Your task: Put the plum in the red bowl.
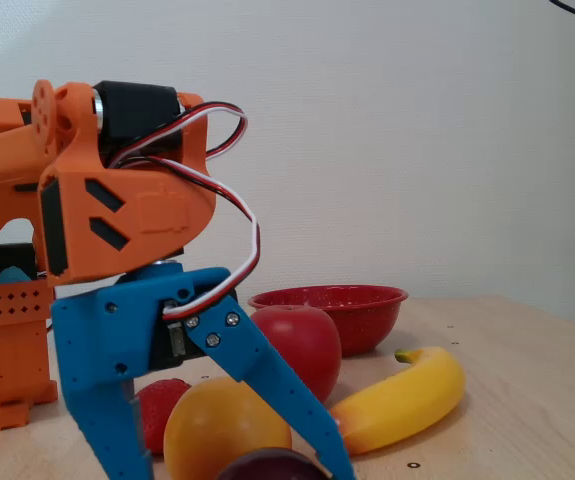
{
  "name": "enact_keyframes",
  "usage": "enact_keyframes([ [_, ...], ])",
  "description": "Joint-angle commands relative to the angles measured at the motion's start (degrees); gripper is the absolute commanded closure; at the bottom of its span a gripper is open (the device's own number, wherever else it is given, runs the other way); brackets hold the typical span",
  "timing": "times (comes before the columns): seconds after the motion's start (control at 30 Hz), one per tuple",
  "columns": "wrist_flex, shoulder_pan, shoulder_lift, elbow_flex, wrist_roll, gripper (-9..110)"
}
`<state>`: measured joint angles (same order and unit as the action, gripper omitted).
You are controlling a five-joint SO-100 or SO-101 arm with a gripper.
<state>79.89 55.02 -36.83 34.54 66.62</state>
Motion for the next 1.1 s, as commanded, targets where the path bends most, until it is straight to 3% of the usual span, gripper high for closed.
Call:
enact_keyframes([
  [0.0,-1.32,-0.35,-2.81,-4.66,2.29,64],
  [0.3,-1.41,-0.44,-2.46,-4.66,3.60,72],
  [0.5,-1.32,-0.35,-2.29,-4.66,5.27,93],
  [0.67,-1.32,-0.35,-2.46,-5.01,5.54,101],
  [1.07,6.94,-2.72,-10.99,-7.91,1.14,101],
])
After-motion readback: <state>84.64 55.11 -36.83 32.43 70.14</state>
